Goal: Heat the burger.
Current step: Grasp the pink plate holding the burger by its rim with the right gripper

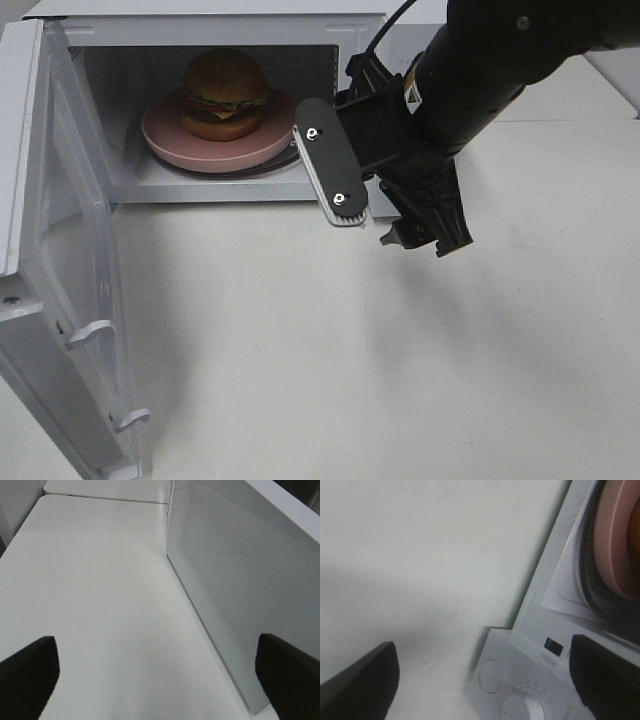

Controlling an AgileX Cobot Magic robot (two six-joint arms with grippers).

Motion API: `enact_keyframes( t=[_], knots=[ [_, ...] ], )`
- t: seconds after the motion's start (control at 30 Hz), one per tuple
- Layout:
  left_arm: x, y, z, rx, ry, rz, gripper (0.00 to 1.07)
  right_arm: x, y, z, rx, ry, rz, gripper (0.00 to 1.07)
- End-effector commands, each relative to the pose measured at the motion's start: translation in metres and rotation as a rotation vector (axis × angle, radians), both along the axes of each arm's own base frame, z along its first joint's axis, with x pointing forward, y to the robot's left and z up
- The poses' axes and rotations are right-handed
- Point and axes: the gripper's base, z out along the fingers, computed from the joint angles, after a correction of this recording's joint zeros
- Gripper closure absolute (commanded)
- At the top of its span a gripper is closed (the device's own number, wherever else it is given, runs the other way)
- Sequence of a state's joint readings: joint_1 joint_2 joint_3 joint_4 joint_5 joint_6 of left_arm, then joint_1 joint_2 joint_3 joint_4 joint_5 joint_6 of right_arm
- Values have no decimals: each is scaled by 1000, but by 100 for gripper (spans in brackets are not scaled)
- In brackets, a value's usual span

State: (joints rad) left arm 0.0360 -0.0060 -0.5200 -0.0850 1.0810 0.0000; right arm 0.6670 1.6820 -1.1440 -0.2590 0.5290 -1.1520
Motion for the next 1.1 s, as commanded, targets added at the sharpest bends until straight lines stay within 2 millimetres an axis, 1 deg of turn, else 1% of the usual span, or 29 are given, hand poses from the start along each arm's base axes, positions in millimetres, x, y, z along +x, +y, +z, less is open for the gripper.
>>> enact_keyframes(
  t=[0.03,0.17,0.3,0.5,0.6,0.73,0.77,0.9,1.07,1.1],
  knots=[
    [0,0,0,-4,-12,0,7,0,6,5,41,-42,-8,18],
    [0,0,0,-4,-12,0,7,1,12,8,87,-84,9,19],
    [0,0,0,-4,-12,0,7,3,14,9,105,-100,16,20],
    [0,0,0,-4,-12,0,7,13,23,10,117,-110,12,21],
    [0,0,0,-4,-12,0,7,22,31,6,121,-110,8,22],
    [0,0,0,-4,-12,0,7,28,35,4,120,-109,8,22],
    [0,0,0,-4,-12,0,7,32,39,-1,118,-104,8,23],
    [0,0,0,-4,-12,0,7,38,44,-5,123,-105,9,23],
    [0,0,0,-4,-12,0,7,54,57,-14,142,-97,-21,23],
    [0,0,0,-4,-12,0,7,54,57,-14,142,-97,-21,23]
  ],
)
